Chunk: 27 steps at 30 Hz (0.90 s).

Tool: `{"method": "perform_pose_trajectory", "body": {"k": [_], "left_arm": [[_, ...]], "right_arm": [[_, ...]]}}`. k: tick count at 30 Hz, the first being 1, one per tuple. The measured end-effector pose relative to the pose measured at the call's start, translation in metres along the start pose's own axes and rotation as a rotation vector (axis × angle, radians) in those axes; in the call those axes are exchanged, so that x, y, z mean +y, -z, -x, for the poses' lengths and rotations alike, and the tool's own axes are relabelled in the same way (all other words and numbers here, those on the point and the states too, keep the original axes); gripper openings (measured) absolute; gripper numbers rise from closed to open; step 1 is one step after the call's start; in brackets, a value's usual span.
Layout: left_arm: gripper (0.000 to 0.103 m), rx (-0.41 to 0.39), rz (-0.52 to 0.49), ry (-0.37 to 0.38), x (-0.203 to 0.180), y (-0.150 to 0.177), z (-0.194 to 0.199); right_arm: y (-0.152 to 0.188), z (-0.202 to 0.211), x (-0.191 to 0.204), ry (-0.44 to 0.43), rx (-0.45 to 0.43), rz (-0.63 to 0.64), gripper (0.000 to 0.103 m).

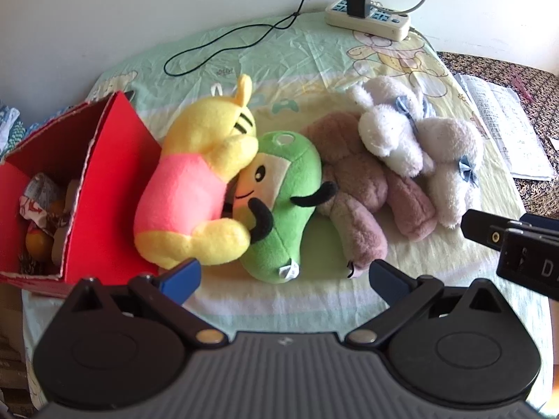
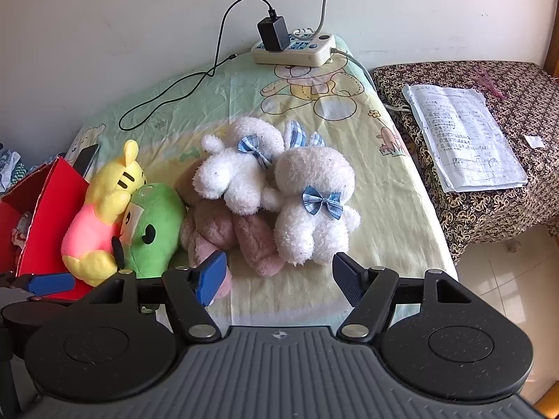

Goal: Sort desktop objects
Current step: 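Move the right gripper toward the yellow-and-pink tiger plush, then close the right gripper on the yellow tiger plush's head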

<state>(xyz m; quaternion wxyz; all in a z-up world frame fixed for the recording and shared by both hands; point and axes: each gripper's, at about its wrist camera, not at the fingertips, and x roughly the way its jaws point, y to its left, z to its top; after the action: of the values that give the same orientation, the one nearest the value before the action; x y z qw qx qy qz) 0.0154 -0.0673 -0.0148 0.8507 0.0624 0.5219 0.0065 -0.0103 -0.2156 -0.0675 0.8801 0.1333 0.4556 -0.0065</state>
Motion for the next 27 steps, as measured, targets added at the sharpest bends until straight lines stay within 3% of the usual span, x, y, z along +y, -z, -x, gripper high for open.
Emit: {"method": "perform_pose_trajectory", "body": {"k": [5, 10, 16, 20, 27], "left_arm": [[0.102, -0.050, -0.065, 0.045, -0.012, -0.007, 0.009], [0.102, -0.075, -0.099, 0.144, -0.027, -0.022, 0.009], [0.102, -0.099, -0.130, 0.200, -0.045, -0.032, 0.001], [0.100, -0.068, -0.122, 0.185, -0.046, -0.033, -0.010], [0.100, -0.058, -0.079, 0.106, -0.017, -0.018, -0.008]], "right_arm": [[-0.009, 0.004, -0.009, -0.014, -0.030, 0.007, 0.070], [-0.037, 0.006, -0.026, -0.026, -0.086, 0.016, 0.070], [-0.062, -0.003, -0.066, 0.005, -0.086, -0.122, 0.070], [-0.060, -0.009, -0.071, -0.059, -0.055, -0.155, 0.068], [-0.065, -0.021, -0.036, -0.197, -0.011, -0.080, 0.066]]}}
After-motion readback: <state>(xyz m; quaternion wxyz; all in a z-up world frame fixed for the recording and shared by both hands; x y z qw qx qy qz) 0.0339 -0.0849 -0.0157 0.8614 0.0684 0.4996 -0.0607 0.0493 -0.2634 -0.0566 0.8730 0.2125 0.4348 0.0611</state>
